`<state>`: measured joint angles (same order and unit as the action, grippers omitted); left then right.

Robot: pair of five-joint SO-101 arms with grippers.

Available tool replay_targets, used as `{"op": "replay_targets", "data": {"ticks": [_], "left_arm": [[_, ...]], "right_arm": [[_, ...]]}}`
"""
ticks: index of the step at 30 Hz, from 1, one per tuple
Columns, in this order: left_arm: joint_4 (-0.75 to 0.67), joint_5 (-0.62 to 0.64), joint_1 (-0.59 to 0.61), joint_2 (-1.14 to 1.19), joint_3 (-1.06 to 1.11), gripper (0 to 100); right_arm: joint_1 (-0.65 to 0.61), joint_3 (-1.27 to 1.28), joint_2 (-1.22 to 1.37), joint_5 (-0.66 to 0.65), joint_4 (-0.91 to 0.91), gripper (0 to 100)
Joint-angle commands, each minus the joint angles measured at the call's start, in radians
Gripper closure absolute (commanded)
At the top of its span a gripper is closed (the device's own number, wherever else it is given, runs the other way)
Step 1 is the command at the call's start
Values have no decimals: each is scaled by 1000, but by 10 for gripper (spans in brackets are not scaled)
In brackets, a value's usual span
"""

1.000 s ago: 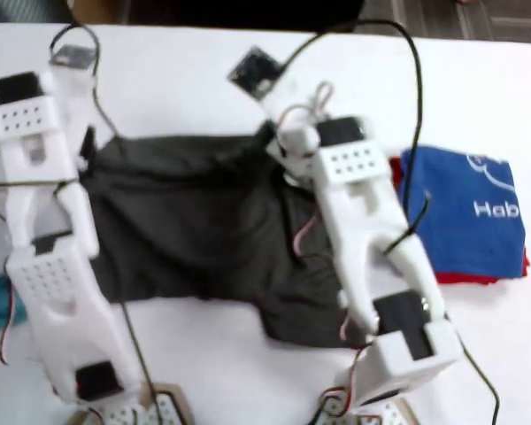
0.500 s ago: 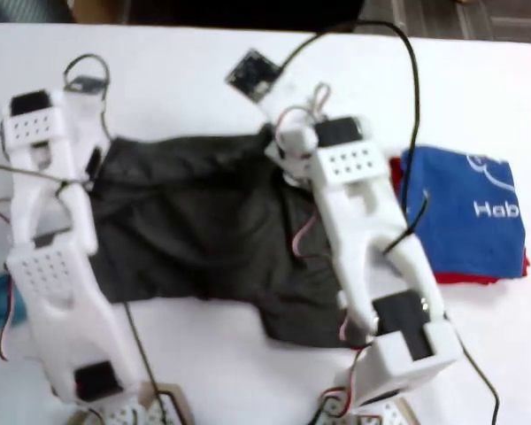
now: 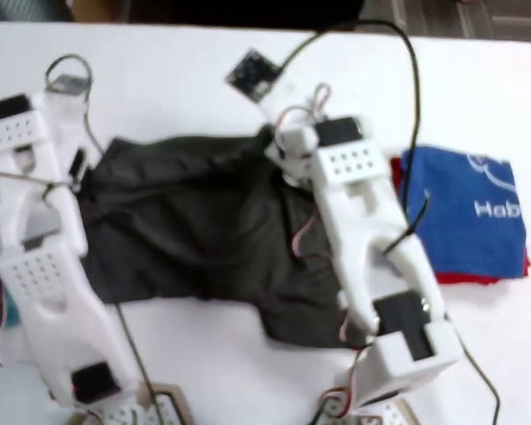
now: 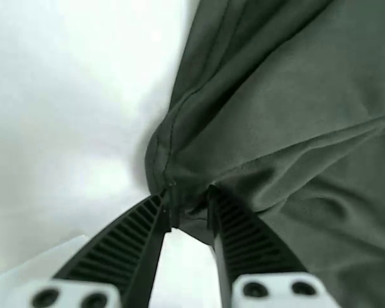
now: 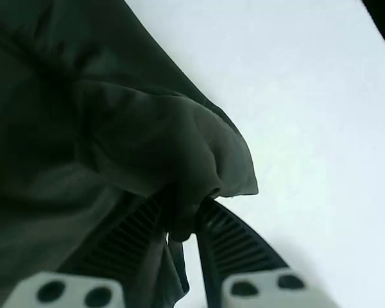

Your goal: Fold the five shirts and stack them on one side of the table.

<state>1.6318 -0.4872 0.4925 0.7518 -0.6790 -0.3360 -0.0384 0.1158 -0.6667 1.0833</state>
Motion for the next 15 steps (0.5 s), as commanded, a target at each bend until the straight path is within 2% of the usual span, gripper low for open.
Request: {"op": "replay_targets", "data": {"ticks": [1,6,15], "left_arm": [[-17,-11,26,-11,4,895],[-63,-11,40,44,-7,895],[-66,-5,41,130,-7,919]], "right_arm": [[-8,-41,-62,2,7,977],[-8,-41,-62,0,7,977],[-8,-41,-62,-2,8,977]]}}
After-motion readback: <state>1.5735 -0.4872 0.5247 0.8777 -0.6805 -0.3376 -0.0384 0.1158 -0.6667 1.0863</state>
